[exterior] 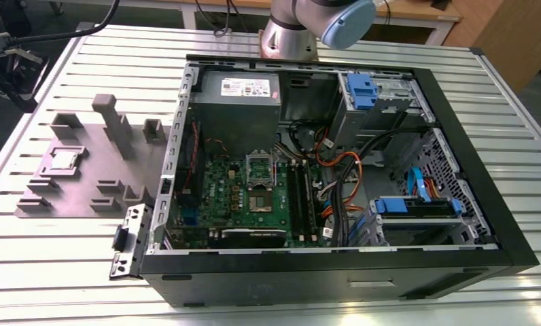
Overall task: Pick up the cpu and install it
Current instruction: 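Pick up the cpu and move it towards the insertion slot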
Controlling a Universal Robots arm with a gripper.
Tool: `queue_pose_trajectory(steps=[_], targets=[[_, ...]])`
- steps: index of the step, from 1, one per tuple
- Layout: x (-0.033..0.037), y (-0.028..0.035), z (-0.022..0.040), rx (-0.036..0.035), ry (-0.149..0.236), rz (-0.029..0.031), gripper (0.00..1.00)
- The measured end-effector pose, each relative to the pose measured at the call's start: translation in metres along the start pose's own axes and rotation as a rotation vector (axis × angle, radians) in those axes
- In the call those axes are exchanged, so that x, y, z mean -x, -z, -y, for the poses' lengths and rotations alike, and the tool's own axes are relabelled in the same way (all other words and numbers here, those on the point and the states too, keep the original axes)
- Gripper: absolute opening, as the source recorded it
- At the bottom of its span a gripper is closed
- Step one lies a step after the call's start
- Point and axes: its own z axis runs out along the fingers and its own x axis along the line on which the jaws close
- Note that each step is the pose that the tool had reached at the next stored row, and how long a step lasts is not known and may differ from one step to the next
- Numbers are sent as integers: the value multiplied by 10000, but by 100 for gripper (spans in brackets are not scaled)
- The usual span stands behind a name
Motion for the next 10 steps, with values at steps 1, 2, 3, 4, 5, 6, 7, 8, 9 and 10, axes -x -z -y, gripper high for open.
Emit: queue_pose_trajectory(steps=[1,2,3,4,5,6,7,8,9,10], targets=[[0,0,0,0,0,0,11],[0,-1,0,0,0,0,11],[0,-1,0,0,0,0,11],[0,-1,0,0,0,-1,11],[0,-1,0,0,0,0,12],[0,-1,0,0,0,0,17],[0,-2,0,0,0,0,17],[0,-2,0,0,0,0,24],[0,-2,0,0,0,0,24],[0,-2,0,0,0,0,29]])
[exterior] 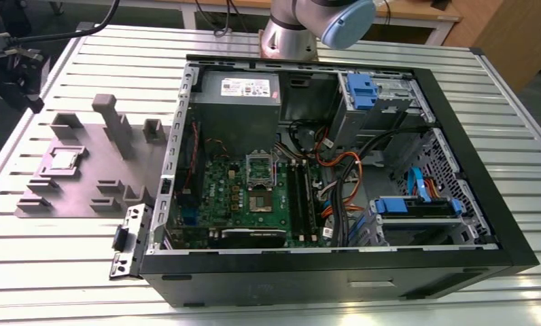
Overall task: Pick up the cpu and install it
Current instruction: 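Pick up the cpu and move it towards the insertion slot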
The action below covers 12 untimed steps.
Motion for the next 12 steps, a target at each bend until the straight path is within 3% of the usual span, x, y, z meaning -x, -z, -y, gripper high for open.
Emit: queue_pose_trajectory(steps=[3,4,6,9,10,12], targets=[[0,-1,0,0,0,0,47],[0,-1,0,0,0,0,47],[0,-2,0,0,0,0,58],[0,-2,0,0,0,0,64],[0,-3,0,0,0,0,71],[0,-3,0,0,0,0,71]])
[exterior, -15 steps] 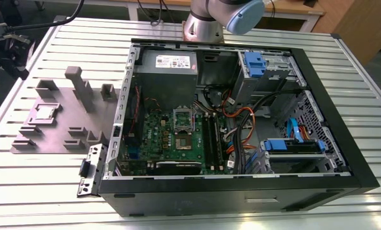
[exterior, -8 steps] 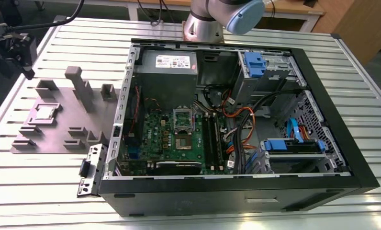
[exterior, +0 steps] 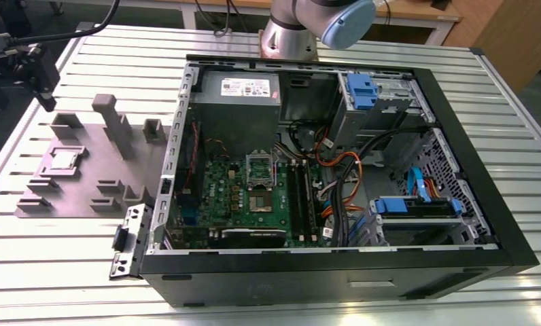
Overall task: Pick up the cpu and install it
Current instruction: 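Pick up the cpu and move it towards the insertion slot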
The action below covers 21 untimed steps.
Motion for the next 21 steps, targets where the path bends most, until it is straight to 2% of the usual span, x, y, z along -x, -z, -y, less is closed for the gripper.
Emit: queue_pose_trajectory(steps=[3,7,21], targets=[[0,-11,0,3,40,3,71],[1,-49,16,0,335,-13,71],[1,-228,43,0,371,-16,71]])
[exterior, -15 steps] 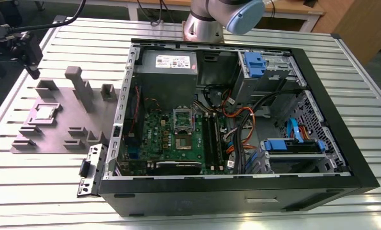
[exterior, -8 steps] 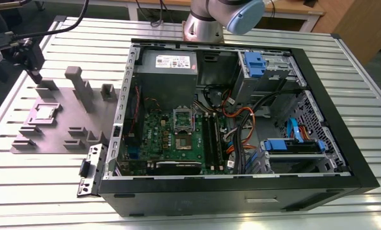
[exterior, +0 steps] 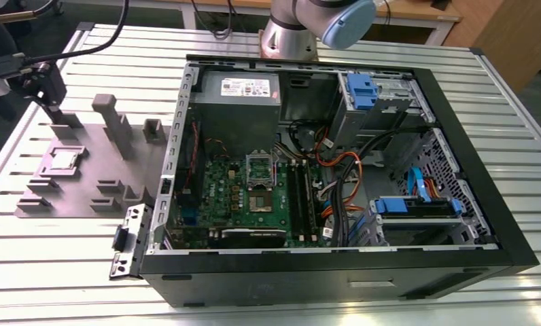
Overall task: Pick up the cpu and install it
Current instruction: 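Pick up the cpu and move it towards the insertion slot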
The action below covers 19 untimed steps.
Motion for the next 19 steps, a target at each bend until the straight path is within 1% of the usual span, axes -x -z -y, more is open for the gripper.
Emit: queue_pose_trajectory(steps=[5,19], targets=[[0,-42,2,0,0,0,71],[0,-48,2,0,0,0,71]])
